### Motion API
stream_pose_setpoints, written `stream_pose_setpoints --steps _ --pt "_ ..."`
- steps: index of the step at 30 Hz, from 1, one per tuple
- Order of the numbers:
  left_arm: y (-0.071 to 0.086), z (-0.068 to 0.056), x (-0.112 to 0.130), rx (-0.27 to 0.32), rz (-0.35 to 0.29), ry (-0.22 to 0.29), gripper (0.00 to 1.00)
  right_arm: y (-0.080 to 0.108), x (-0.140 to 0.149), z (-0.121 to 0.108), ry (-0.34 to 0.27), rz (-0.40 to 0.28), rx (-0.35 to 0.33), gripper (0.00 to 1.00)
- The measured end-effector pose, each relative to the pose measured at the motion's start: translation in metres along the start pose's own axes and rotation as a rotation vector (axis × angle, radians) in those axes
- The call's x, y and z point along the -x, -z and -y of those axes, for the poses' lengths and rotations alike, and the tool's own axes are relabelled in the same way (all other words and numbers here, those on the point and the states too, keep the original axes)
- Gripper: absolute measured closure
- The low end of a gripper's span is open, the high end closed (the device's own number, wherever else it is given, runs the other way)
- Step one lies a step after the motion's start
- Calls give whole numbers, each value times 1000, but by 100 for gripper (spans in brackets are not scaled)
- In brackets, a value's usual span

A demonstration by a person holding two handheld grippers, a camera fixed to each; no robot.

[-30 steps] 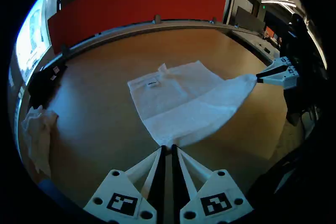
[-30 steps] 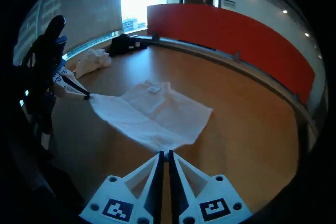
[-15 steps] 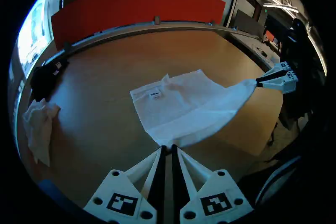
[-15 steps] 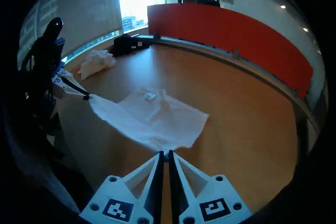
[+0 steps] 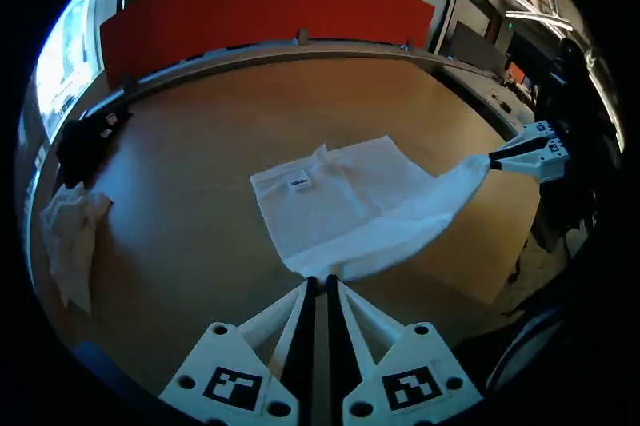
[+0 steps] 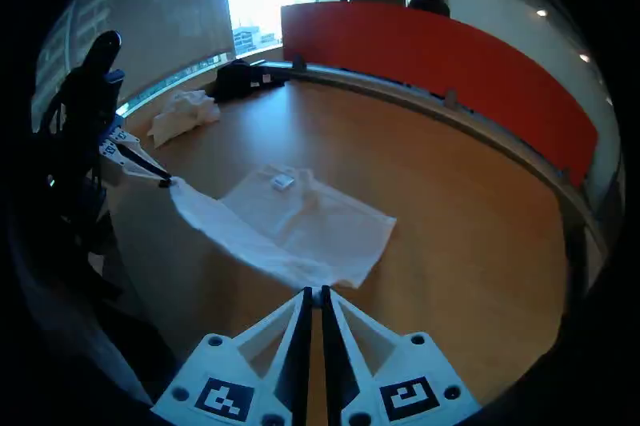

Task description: Fold towel

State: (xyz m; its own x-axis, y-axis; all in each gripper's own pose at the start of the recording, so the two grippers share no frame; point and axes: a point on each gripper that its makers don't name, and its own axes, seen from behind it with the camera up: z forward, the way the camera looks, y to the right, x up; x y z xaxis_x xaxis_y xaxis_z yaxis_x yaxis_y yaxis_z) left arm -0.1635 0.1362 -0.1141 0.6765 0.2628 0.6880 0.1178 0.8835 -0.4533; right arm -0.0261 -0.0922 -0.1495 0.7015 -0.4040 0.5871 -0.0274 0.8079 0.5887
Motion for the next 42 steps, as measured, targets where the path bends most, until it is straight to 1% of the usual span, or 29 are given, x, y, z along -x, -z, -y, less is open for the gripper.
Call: stream_pose_setpoints --steps 6,11,16,24,27,36,42 --pt "-11 10 -15 -16 -21 3 90 -13 -7 -13 2 12 8 92" --pt "-27 21 -32 -35 -40 -3 90 -28 -14 -28 -5 24 25 92" --pt "-45 33 -47 -57 -56 2 90 -45 -21 -42 -9 28 43 92" --pt "-71 47 -63 -73 -64 0 90 -66 -32 -60 -37 26 76 92" --pt "-77 50 -65 -73 -57 -4 90 -72 -31 -64 -45 32 77 92" --pt "-86 52 -63 -68 -45 -18 90 -81 -25 -68 -53 47 74 93" --pt "-100 55 -58 -65 -29 -14 90 -91 -18 -72 -48 66 75 92"
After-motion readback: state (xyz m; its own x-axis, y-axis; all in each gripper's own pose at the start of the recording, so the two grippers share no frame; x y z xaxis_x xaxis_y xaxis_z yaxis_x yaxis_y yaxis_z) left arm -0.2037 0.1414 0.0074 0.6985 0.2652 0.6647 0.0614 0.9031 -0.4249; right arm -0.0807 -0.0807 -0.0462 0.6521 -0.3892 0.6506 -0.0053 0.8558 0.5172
